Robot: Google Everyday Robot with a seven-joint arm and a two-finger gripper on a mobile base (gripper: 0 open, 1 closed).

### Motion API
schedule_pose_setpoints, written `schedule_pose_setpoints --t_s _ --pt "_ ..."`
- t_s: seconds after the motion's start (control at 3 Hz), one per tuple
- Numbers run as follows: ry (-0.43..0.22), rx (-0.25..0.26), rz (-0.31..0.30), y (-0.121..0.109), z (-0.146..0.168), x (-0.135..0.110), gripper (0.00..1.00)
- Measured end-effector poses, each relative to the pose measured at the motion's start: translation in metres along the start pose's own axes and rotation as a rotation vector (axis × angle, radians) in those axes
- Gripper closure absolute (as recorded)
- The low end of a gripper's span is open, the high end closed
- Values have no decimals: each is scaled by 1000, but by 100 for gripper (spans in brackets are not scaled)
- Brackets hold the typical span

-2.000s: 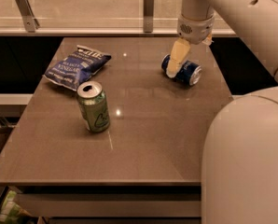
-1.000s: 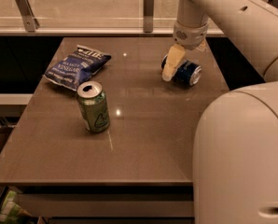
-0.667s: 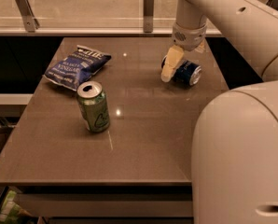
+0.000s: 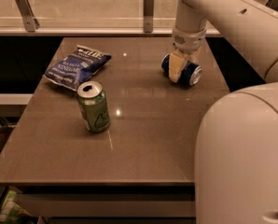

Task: Place pepsi can upright

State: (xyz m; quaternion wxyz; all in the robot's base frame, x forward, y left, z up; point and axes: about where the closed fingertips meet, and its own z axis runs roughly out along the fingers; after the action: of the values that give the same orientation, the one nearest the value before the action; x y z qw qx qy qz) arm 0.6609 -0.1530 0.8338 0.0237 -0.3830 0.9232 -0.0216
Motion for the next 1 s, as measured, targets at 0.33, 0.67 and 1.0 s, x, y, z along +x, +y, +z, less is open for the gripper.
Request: schedule_pose_setpoints --t_s 0.33,0.67,1.0 --pt "-14 6 -1 -2 3 -5 65" --pt "-23 10 -2 -3 6 -9 87" --pt "-27 12 -3 -4 6 -10 100"
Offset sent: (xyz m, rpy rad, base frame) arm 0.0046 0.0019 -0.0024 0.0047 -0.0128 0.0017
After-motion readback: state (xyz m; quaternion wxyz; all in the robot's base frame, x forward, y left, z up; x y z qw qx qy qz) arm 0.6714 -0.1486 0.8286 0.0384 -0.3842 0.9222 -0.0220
